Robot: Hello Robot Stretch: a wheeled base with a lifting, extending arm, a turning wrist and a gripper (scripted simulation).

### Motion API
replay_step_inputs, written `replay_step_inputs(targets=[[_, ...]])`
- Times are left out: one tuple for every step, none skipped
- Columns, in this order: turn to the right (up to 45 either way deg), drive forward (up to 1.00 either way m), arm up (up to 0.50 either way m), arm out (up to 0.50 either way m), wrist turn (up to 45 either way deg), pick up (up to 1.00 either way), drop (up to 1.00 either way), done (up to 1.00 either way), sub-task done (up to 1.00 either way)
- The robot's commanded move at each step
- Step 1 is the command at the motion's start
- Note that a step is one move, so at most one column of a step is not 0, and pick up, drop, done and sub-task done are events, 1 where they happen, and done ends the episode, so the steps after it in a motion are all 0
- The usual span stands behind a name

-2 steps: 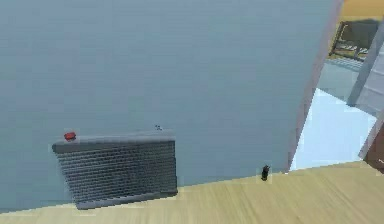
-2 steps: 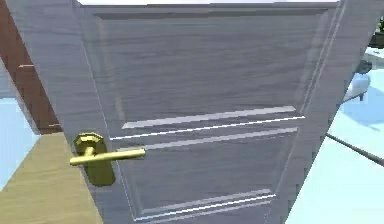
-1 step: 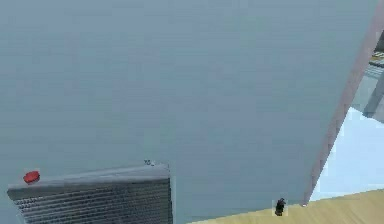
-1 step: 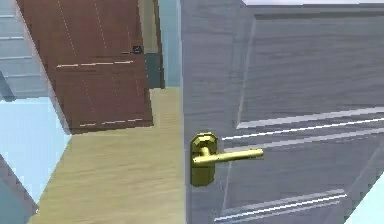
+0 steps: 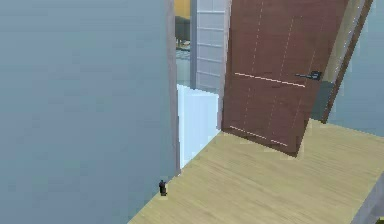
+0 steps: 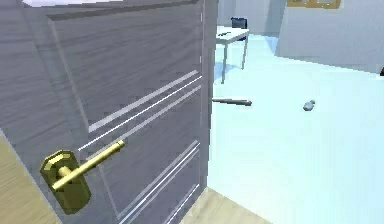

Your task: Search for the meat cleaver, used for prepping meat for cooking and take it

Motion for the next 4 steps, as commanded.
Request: replay_step_inputs(targets=[[3.0,0.00,0.00,0.00,0.0,0.00,0.00,0.00,0.00],[0.0,0.90,0.00,0.00,0.0,0.00,0.00,0.00,0.00],[45.0,0.00,0.00,0.00,0.0,0.00,0.00,0.00,0.00],[30.0,0.00,0.00,0.00,0.0,0.00,0.00,0.00,0.00]])
